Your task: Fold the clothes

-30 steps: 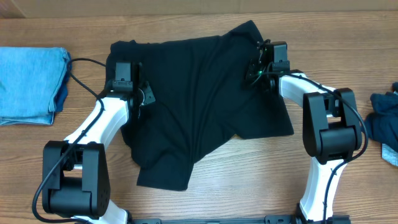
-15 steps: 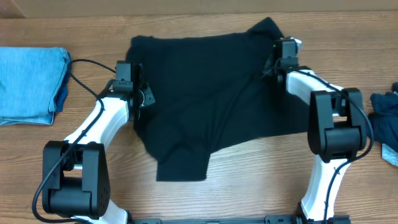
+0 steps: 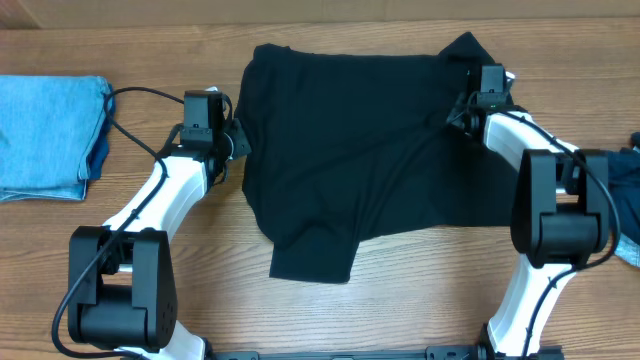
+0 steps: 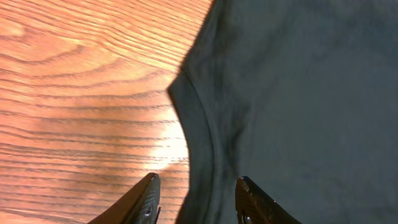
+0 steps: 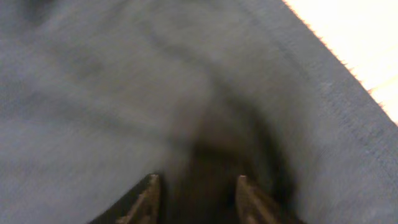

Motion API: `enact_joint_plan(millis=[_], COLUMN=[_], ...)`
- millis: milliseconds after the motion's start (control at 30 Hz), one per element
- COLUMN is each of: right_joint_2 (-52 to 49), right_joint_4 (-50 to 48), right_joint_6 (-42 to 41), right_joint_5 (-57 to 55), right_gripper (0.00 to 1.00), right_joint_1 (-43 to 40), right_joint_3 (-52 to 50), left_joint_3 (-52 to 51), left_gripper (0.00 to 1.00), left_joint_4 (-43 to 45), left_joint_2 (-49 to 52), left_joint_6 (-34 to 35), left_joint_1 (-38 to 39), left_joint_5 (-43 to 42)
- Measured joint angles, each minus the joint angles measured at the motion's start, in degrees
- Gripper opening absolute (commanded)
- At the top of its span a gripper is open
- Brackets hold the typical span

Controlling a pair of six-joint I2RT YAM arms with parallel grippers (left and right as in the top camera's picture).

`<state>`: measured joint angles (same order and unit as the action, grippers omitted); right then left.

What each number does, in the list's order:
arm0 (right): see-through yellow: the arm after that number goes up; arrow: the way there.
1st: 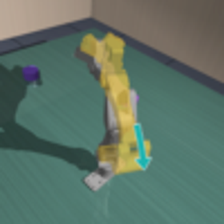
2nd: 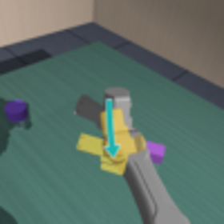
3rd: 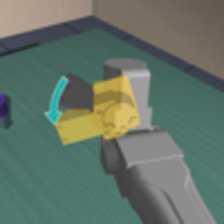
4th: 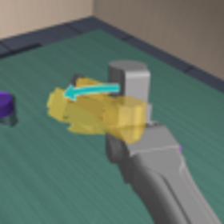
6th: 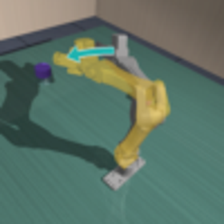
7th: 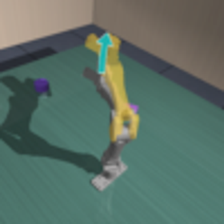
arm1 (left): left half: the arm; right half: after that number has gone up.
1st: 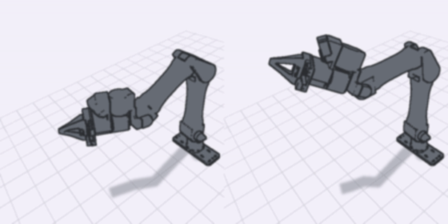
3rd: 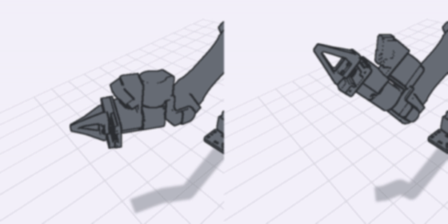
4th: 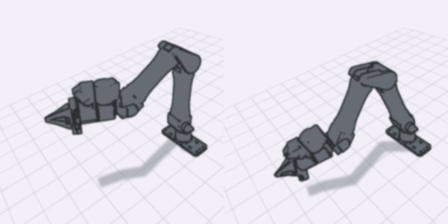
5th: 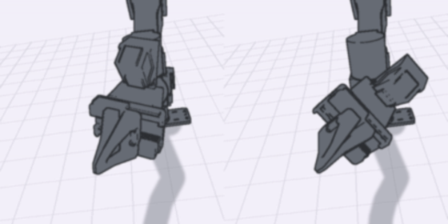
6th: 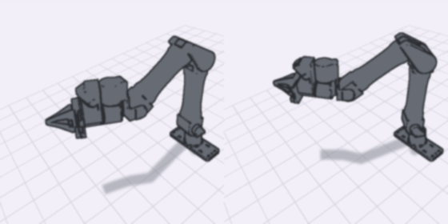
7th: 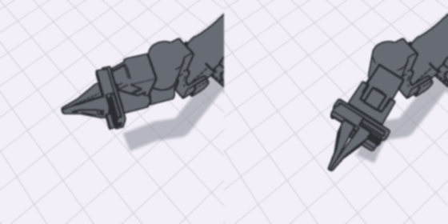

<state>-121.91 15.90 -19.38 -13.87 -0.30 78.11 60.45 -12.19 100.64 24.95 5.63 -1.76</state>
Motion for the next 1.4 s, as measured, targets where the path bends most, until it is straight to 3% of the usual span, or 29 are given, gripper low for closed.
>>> enact_joint_plan(millis=[267, 500, 567, 933, 1400], right_joint_2=[11.34, 13.05, 13.05, 13.05, 13.05], right_joint_4=[3.39, 6.78, 7.23, 10.16, 10.69], right_joint_6=[1.22, 1.38, 1.40, 1.40, 1.40], right_joint_5=[11.54, 18.91, 20.06, 21.38, 21.42], right_gripper=[0.61, 0.61, 0.61, 0.61, 0.61], right_joint_1=[3.08, 3.02, 3.02, 2.99, 2.99], right_joint_3=[-0.85, -0.87, -0.87, -0.87, -0.87], left_joint_3=[0.00, 0.02, 0.02, 0.48, 5.49], left_gripper=[0.36, 0.18, 0.16, 0.16, 0.17], left_joint_4=[-2.86, 5.11, 6.99, 11.19, 6.84], left_joint_2=[0.11, 6.27, 9.29, 12.55, 14.32], left_joint_6=[-2.21, -4.17, -4.31, -4.37, -4.92], left_joint_1=[0.07, 1.90, 2.21, 2.27, -4.46], left_joint_5=[-1.75, -4.02, -5.57, -7.89, 5.66])
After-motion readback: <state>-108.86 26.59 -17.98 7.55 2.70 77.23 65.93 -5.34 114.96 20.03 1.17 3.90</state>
